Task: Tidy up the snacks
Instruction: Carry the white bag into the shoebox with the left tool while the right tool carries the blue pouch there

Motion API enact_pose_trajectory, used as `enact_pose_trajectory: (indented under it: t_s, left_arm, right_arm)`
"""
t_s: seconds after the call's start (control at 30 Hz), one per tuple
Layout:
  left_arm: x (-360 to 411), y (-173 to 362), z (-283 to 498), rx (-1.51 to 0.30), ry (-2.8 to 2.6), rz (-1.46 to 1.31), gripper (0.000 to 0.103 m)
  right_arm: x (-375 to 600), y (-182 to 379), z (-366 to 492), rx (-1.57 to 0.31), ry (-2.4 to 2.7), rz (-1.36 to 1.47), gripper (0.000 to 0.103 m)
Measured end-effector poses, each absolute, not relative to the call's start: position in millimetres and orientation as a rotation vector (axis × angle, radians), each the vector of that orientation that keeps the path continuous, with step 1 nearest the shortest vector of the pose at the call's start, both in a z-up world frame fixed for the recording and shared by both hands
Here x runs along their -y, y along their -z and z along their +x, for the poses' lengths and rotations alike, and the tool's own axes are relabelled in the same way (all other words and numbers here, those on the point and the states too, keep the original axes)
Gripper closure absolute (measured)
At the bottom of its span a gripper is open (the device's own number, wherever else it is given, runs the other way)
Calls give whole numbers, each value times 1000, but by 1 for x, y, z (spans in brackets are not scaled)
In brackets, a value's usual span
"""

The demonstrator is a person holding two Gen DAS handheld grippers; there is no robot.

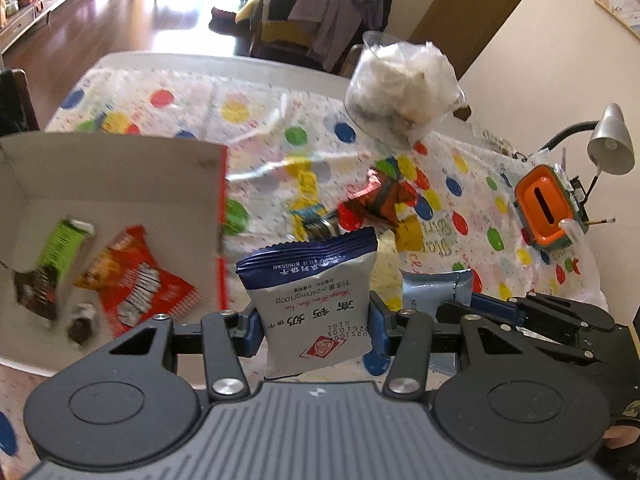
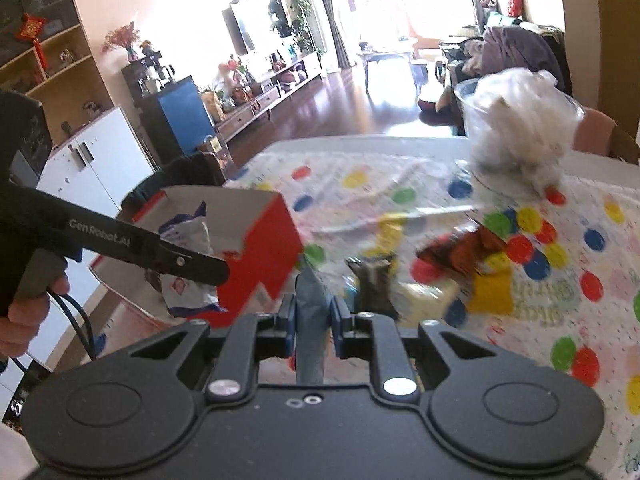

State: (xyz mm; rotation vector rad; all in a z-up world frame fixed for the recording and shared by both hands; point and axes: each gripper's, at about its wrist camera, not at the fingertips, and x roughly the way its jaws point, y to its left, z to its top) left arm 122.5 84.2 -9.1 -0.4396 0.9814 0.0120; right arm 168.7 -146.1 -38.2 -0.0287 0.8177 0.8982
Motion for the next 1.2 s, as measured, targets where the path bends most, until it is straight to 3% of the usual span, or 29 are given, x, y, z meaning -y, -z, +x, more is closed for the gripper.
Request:
enact_pose_trajectory:
  t_s: [0.53, 1.2]
  left_arm:
    - [-195, 5, 90, -946, -139, -421, 53]
    - [-293, 74, 96, -1101, -299, -340, 53]
  right_arm:
    - [14, 27, 149, -765, -996, -76, 87]
    - [-94, 88, 155, -834, -914, -302, 87]
